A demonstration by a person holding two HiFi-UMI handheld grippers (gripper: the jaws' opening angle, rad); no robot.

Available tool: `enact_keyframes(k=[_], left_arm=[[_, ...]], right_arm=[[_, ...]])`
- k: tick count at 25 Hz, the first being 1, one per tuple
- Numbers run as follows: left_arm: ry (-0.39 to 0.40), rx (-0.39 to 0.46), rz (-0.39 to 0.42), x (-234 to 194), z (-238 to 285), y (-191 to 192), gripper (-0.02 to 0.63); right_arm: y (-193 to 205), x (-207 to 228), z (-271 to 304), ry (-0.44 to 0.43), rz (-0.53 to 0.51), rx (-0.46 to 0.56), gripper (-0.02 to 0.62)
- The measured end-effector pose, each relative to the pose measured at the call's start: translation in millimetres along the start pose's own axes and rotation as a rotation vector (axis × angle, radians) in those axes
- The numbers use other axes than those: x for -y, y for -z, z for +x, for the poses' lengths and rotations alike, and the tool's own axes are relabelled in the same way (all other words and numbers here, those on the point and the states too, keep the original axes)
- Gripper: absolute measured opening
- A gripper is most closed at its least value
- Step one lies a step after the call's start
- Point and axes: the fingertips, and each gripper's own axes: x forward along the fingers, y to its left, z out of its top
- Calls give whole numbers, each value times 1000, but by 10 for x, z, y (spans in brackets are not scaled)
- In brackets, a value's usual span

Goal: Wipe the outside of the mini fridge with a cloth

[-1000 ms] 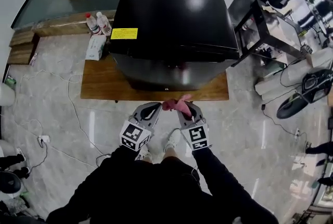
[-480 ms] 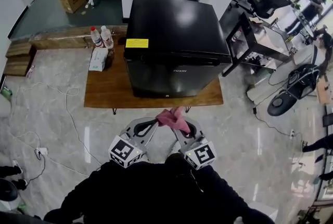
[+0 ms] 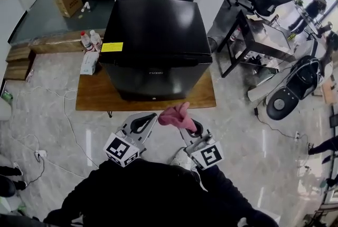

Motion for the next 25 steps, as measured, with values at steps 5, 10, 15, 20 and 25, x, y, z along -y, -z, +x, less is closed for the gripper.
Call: enact_keyframes(k=[5,10,15,20,25], left_arm=[[-16,10,14,387,673,-120,6],[-54,24,11,726,1277,-170,6],[-110,47,12,992,1856,-189,6],[-111,38,26,1027,2249,-151,6],[-83,40,34,857,2429,-162,6]], right_arm=[[-44,577,-392,-38,-2,23,63],[-35,1194,-720,-67,6,32,63],[16,1811,-989,-92,0,45,63],[135,2195,-976,-90,6,47,63],[149,2417,-723,-27,49,43,63]])
